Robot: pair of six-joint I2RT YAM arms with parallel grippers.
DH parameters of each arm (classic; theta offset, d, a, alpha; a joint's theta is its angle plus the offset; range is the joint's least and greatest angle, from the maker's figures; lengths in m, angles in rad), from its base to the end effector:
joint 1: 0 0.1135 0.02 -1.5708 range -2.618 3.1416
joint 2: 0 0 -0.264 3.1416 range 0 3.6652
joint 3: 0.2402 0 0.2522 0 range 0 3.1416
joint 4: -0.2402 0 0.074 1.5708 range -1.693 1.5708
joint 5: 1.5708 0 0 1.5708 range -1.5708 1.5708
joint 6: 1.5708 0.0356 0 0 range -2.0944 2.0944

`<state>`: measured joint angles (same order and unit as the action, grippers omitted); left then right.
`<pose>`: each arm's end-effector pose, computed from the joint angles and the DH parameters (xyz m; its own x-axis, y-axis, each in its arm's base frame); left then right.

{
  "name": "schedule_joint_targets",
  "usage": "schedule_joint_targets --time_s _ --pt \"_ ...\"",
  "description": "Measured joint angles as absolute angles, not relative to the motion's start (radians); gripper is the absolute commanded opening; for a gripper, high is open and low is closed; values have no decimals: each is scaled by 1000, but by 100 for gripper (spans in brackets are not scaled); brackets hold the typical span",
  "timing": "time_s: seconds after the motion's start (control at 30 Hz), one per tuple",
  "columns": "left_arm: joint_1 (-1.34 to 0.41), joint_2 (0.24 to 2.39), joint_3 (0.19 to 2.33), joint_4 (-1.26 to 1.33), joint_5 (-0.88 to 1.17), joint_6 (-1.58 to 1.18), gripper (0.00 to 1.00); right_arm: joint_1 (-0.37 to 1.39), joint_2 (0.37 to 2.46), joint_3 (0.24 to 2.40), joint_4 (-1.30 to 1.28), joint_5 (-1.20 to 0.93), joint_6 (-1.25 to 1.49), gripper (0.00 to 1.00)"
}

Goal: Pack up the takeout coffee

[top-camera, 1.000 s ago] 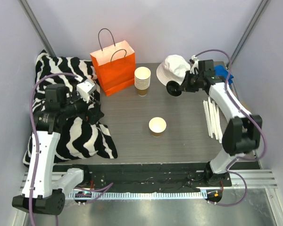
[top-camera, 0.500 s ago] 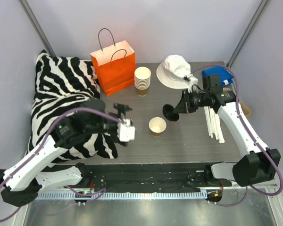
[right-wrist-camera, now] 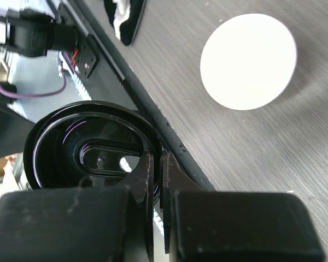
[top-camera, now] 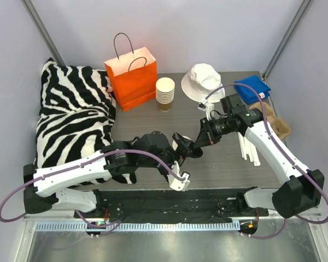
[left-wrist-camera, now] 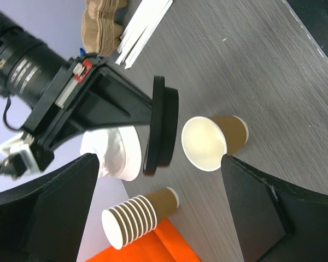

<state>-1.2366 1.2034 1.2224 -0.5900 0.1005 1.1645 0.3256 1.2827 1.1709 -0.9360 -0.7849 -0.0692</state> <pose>0.0822 -0.2477 0.3654 0.8188 0.4283 -0.3823 0.5452 -0.3715 0.7514 0.2238 0.1021 0.3130 -0.7801 -0.3150 -0.5406 -0.6162 0.5369 0.5763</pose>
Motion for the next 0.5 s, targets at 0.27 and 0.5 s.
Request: schedule_joint_targets --time_s 0.27,0.5 --pt "-1248 1270 1218 -542 94 1190 70 384 1291 1212 -952 -794 -94 1" --pt "-1248 1287 1212 -510 81 1167 40 430 1316 1232 -963 -796 -107 1"
